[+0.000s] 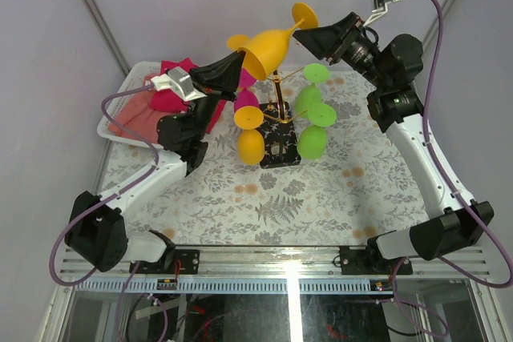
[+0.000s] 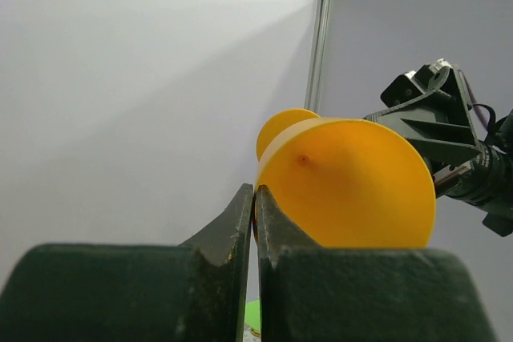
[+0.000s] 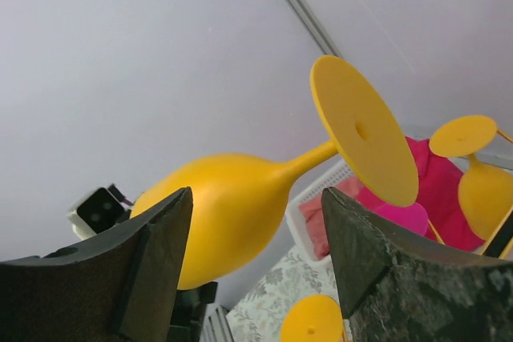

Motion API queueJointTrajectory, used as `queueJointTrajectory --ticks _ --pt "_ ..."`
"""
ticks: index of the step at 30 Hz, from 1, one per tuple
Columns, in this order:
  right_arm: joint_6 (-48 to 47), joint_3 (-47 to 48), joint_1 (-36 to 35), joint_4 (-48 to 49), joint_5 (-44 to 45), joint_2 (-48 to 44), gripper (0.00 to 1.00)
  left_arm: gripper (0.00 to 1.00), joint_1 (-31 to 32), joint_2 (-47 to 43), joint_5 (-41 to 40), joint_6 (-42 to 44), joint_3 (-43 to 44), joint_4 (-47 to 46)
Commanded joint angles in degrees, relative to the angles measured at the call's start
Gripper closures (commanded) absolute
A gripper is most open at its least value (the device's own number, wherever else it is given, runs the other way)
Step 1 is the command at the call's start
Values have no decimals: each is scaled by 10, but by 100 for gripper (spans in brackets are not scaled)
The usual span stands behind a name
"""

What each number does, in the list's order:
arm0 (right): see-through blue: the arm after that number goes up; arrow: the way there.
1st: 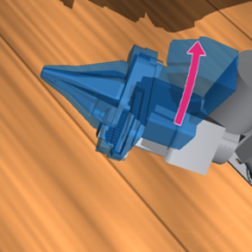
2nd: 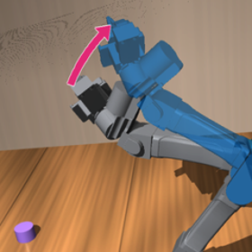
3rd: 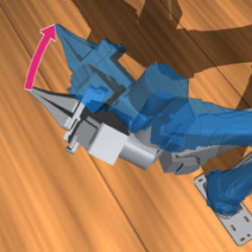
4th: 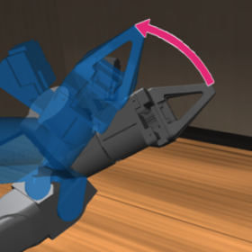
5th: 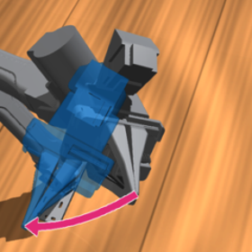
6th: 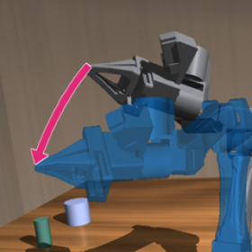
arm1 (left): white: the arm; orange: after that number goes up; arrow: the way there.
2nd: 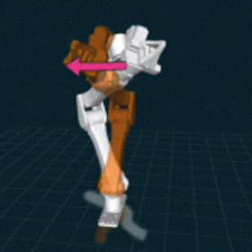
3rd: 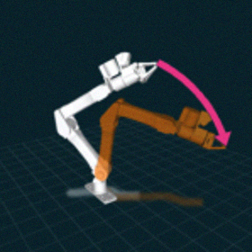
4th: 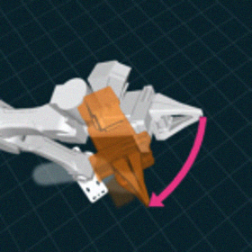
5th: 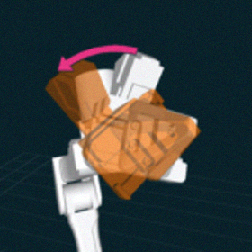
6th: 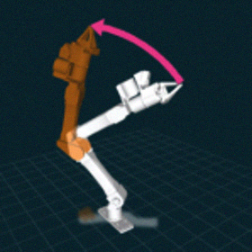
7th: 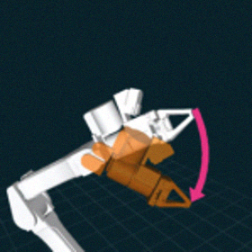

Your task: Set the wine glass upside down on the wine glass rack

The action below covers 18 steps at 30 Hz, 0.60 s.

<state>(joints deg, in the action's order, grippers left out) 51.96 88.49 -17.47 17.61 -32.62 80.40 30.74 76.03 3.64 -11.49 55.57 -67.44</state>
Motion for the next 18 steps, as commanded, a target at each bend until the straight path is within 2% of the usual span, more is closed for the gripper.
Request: queueJointTrajectory --ticks 1,6,18 --pt "67 -15 1 93 2 -5 28 100 -3 14 -26 -37 -13 -120" --pt "97 -25 -3 121 6 11 33 100 -1 20 -33 -44 -13 -137" --pt "89 10 -42 171 27 61 37 100 4 27 -24 -27 -10 -139"
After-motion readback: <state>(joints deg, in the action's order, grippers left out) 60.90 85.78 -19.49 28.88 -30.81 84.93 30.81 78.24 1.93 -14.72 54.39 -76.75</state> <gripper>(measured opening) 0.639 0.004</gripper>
